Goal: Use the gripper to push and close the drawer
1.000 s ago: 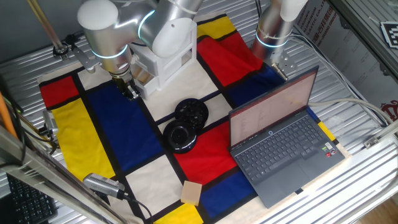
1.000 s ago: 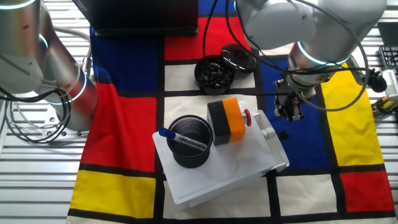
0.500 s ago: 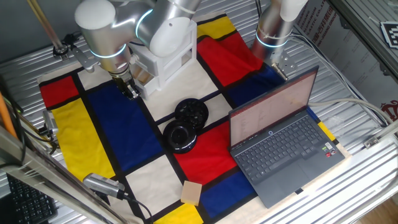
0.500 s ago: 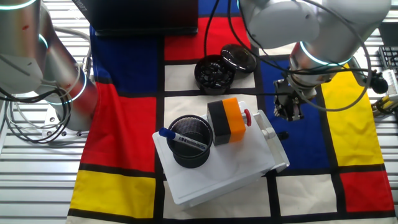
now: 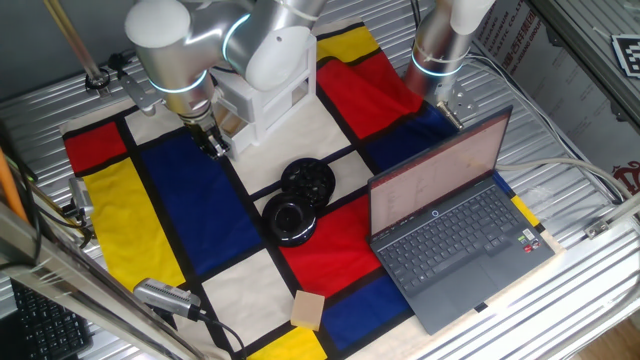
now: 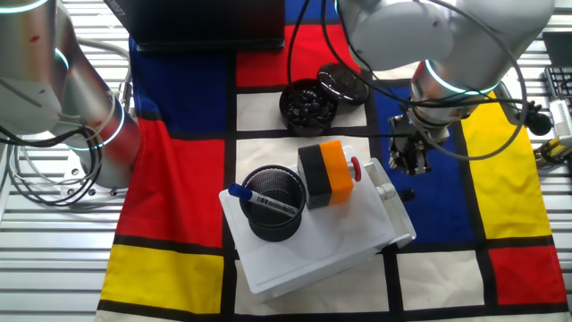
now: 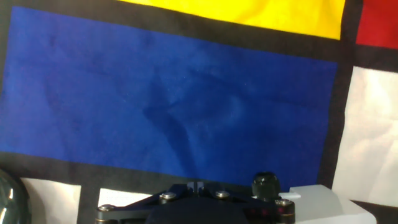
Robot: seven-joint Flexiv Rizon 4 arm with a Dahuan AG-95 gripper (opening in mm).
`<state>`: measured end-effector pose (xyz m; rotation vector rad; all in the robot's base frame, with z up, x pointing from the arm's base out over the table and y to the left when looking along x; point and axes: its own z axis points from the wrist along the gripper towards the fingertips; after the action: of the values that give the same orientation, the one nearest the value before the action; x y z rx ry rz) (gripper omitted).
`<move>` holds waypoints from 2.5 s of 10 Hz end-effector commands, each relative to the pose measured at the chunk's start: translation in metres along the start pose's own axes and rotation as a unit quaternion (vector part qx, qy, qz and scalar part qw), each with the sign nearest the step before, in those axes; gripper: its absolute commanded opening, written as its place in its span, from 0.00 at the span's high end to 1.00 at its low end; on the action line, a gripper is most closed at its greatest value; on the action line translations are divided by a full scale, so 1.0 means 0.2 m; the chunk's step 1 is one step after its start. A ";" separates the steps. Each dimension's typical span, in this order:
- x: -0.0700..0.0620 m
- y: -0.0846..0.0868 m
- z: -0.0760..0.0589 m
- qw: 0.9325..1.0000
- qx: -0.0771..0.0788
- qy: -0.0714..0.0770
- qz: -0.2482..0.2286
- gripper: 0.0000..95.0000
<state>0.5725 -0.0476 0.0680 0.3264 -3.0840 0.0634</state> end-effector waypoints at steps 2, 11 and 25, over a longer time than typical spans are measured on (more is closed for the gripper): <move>0.05 0.00 0.00 1.000 0.001 -0.001 0.001 1.00; 0.08 0.00 0.01 1.000 0.000 -0.002 0.001 1.00; 0.13 0.00 0.02 1.000 -0.001 -0.003 0.003 1.00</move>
<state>0.5459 -0.0535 0.0649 0.3167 -3.0924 0.0602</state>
